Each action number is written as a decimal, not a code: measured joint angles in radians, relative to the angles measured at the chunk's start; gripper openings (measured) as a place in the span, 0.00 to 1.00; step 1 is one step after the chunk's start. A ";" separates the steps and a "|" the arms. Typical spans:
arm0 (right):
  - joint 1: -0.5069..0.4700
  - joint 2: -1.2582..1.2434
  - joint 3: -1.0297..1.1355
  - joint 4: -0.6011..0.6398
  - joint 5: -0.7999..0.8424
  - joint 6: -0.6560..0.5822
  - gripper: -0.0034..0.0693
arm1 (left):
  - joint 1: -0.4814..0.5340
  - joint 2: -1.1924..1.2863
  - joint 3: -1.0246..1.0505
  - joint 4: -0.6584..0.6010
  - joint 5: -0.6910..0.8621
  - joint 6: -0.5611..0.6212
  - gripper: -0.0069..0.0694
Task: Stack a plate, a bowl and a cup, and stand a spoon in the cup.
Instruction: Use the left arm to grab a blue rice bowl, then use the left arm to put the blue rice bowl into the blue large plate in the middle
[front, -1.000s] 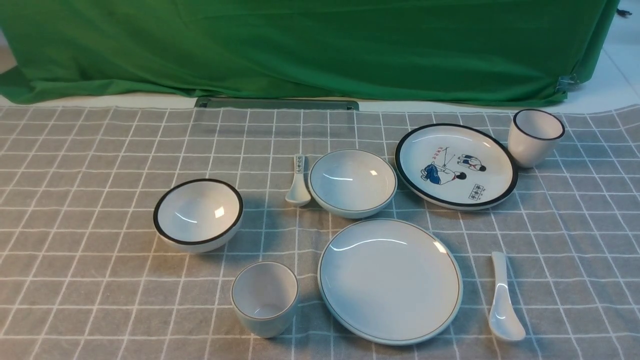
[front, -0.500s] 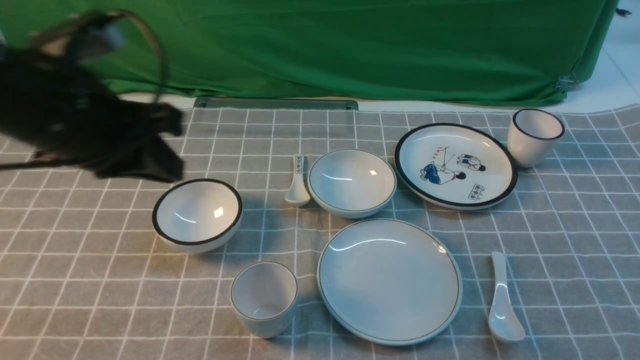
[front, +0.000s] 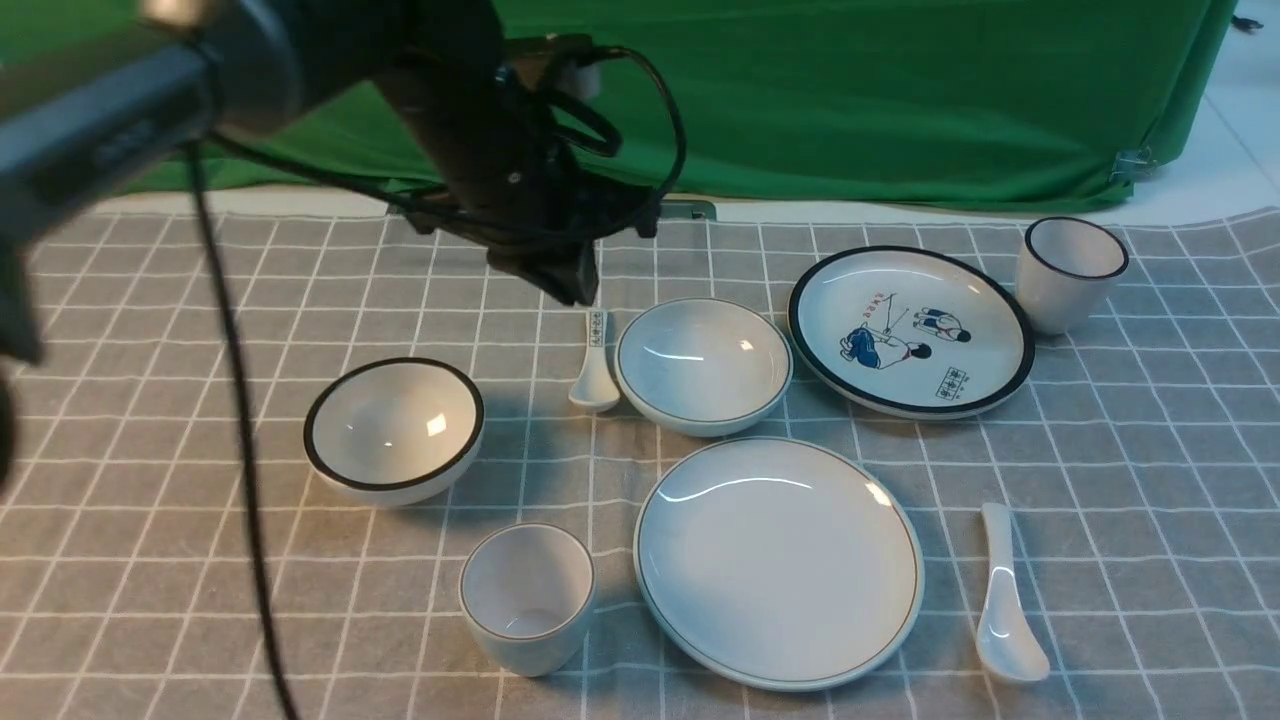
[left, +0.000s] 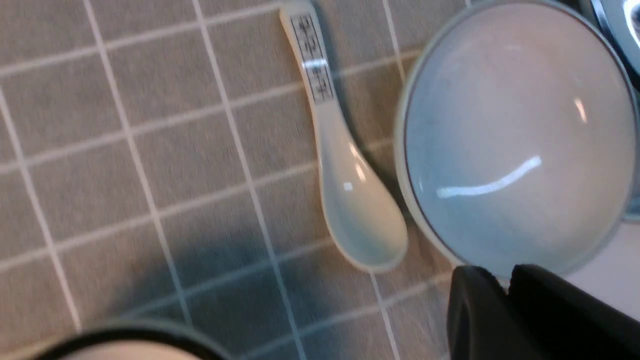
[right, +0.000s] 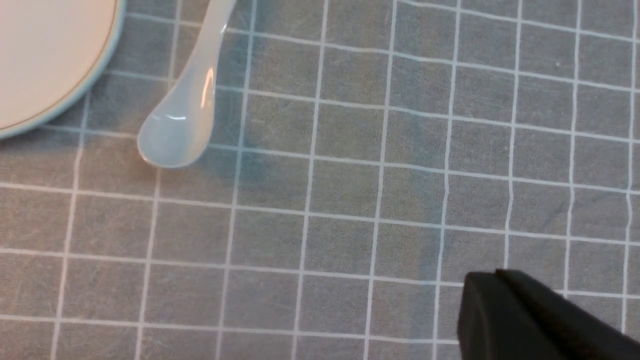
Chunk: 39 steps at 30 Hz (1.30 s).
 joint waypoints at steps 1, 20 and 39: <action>0.000 0.000 0.000 0.000 -0.001 0.000 0.08 | -0.001 0.006 -0.005 0.004 -0.001 0.000 0.22; 0.000 -0.003 0.000 0.000 -0.034 0.004 0.11 | -0.022 0.254 -0.069 -0.065 -0.145 -0.049 0.39; 0.000 -0.003 0.000 0.001 -0.043 -0.002 0.14 | -0.162 -0.039 0.039 -0.072 0.108 0.033 0.13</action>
